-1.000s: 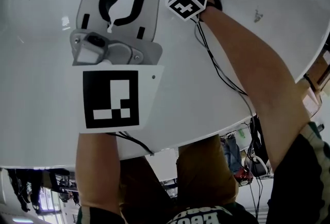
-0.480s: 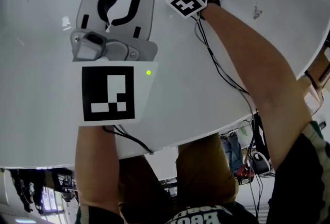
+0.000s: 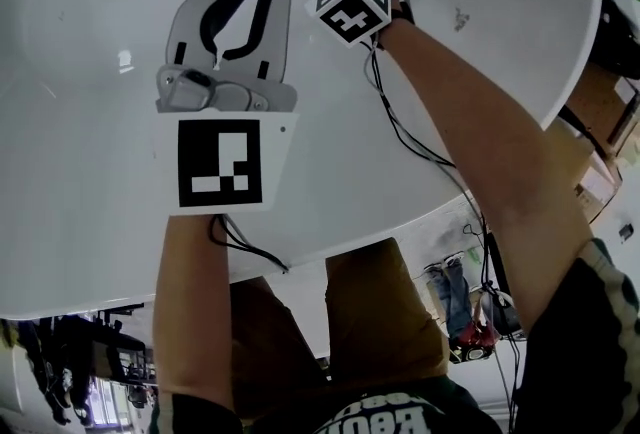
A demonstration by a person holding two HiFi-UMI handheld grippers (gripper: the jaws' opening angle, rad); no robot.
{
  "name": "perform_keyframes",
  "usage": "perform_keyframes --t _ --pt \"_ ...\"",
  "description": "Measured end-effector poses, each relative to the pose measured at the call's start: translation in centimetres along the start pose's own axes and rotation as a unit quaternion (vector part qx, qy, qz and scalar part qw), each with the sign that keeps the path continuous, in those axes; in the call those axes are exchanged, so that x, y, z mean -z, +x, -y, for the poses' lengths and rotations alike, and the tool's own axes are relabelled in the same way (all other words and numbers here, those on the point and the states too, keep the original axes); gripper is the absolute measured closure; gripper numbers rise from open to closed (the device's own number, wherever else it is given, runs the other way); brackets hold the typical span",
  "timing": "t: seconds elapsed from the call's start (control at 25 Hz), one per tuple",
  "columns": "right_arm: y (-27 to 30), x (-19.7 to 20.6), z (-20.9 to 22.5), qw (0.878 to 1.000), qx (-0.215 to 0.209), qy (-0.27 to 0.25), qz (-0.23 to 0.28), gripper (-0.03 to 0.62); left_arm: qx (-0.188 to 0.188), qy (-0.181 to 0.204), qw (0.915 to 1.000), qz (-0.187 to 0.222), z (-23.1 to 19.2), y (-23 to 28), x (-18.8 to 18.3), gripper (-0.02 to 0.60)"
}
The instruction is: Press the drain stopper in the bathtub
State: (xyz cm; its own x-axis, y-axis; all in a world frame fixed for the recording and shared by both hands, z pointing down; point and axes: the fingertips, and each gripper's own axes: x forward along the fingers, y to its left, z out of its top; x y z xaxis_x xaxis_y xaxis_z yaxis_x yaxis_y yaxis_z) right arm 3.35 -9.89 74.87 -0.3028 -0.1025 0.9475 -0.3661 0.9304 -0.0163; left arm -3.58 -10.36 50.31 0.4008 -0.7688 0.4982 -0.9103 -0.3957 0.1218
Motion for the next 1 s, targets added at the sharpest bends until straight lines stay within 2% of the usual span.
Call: perform_keyframes --t 0.16,0.4,0.76,1.0 --pt "-3.1 -2.2 1.1 1.0 0.002 -0.004 0.011 0.583 0.006 0.011 0.9999 -0.001 0.5 -1.0 -2.1 0.577" --pt "-7.9 -4.0 0.3 1.0 0.0 0.011 0.021 0.583 0.006 0.004 1.0 0.0 0.8 -3.5 -5.1 0.577" --pt "-15.9 -5.7 0.1 0.998 0.006 0.026 0.052 0.583 0.019 0.038 0.9991 -0.005 1.9 -6.6 -9.8 0.577" --pt "-23.6 -8.0 -0.9 0.993 0.006 0.046 0.107 0.583 0.016 0.023 0.9995 -0.014 4.1 -9.4 -12.1 0.577"
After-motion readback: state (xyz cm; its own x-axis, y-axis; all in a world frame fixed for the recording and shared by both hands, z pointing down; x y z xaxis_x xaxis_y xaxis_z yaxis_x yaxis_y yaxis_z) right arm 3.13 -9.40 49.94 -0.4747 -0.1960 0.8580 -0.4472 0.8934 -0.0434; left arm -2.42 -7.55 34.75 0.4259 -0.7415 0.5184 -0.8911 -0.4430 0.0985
